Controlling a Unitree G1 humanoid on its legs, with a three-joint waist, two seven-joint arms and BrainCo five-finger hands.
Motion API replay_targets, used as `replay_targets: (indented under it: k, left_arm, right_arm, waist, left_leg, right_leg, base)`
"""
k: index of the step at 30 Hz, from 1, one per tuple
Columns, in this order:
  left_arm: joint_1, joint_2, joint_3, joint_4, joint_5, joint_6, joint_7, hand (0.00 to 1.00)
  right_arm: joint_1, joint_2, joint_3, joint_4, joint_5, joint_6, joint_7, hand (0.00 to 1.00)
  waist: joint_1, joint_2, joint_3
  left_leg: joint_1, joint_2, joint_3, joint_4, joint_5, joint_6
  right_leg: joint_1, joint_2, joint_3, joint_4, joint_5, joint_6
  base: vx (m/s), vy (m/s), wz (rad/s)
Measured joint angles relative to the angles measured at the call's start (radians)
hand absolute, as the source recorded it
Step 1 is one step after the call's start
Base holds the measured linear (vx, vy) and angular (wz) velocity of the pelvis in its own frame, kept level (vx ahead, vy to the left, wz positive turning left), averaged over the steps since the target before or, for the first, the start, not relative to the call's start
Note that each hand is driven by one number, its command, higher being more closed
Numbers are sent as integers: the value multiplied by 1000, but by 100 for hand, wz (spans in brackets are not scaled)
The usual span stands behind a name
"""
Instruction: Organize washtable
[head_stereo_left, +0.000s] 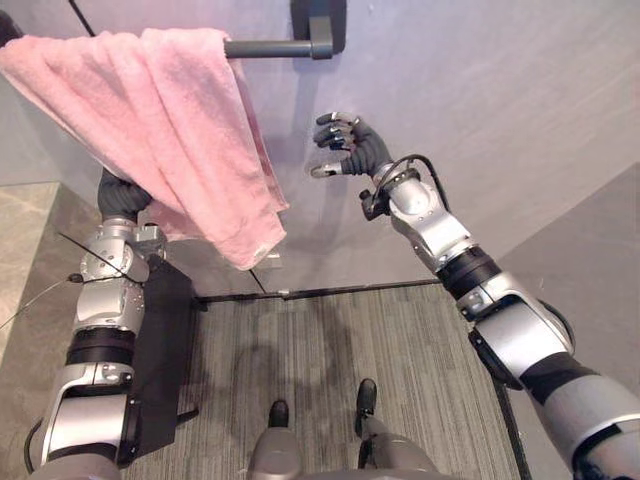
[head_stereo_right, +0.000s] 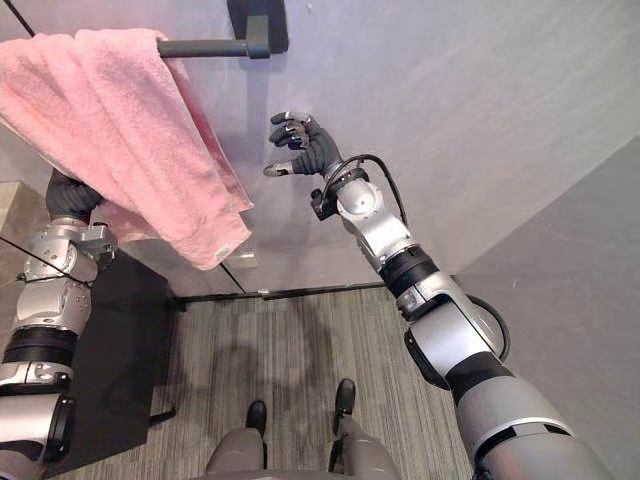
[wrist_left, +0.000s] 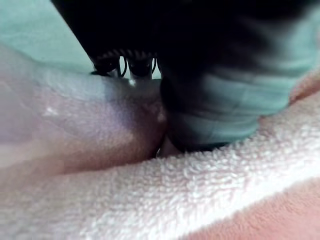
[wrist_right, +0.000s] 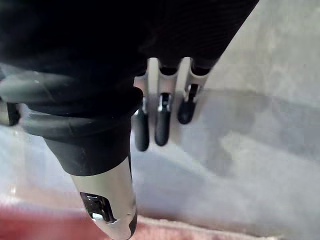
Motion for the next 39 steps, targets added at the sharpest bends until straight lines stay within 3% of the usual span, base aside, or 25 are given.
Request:
replay_targets:
  k: [17, 28, 31, 38, 39]
  left_arm:
    - [2, -9, 14, 36, 1, 0, 12, 100]
    - [-75, 2, -1, 92, 1, 1, 20, 100]
    - [-128, 4, -20, 132, -1, 0, 20, 100]
    - [-155, 9, -38, 132, -12, -1, 26, 100]
    - [-155, 9, -38, 132, -12, -1, 29, 100]
  right_arm:
    - [-16, 14, -28, 70, 0, 13, -28, 0]
    - [-151, 133, 0, 159, -2, 13, -38, 0]
    - [-198, 149, 13, 188, 0, 10, -39, 0]
    - [-250, 172, 10, 225, 8, 9, -47, 0]
    - [-255, 172, 4, 225, 14, 9, -57, 100]
  waist:
    - [7, -11, 4]
    - [34, -10, 4]
    - [60, -10, 4]
    - [59, -10, 4]
    - [60, -10, 4]
  left_leg:
    - [-19, 1, -26, 3, 2, -3]
    - [-51, 0, -78, 2, 22, -6]
    - [-72, -4, -88, 0, 37, -8]
    - [-88, -4, -127, -32, 64, -13]
    - [-91, -4, -134, -34, 66, -15]
  right_leg:
    - [6, 1, -7, -1, -1, 2]
    - [-4, -3, -48, -1, -1, 1]
    - [-27, -6, -54, -1, 0, 0]
    - [-36, -8, -89, -1, 0, -1]
    - [-36, -8, -96, -1, -2, -3]
  base:
    - [-27, 48, 3]
    - [16, 72, 13]
    - [-1, 64, 13]
    - [-8, 72, 16]
    - [-5, 59, 14]
